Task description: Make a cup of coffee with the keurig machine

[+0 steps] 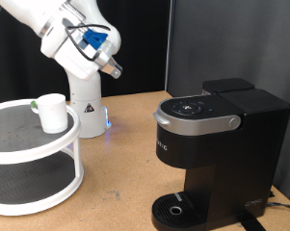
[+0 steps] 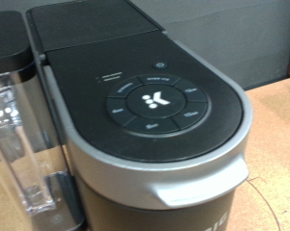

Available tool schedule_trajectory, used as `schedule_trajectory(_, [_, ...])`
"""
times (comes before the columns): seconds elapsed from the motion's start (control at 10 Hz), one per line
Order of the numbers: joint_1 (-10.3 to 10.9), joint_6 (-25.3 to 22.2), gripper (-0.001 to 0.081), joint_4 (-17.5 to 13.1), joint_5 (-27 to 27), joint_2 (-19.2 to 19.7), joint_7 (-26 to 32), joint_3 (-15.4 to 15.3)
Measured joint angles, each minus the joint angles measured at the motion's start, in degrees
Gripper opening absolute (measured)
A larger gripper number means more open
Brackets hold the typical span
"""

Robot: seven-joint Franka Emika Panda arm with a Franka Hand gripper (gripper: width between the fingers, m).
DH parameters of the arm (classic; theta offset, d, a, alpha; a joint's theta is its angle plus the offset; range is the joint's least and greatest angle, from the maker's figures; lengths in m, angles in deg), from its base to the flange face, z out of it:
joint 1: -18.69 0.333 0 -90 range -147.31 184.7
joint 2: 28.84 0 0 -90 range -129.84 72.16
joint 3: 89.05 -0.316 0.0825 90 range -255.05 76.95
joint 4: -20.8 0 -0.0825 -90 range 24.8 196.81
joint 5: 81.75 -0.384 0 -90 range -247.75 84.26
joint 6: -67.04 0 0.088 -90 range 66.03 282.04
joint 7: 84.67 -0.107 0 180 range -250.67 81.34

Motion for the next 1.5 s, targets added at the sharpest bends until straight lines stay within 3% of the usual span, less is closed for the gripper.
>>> schedule_trajectory(0.4, [-2.8,-8.3,0.0000,0.0,4.0,-3.9,-0.1,3.1])
schedule_trajectory(0.8, [-3.5,-11.0,0.0000,0.2,5.5,-4.7,-0.1,4.1])
schedule_trajectory(1.5, [-9.0,-29.4,0.0000,-0.9,17.2,-10.0,1.6,11.9])
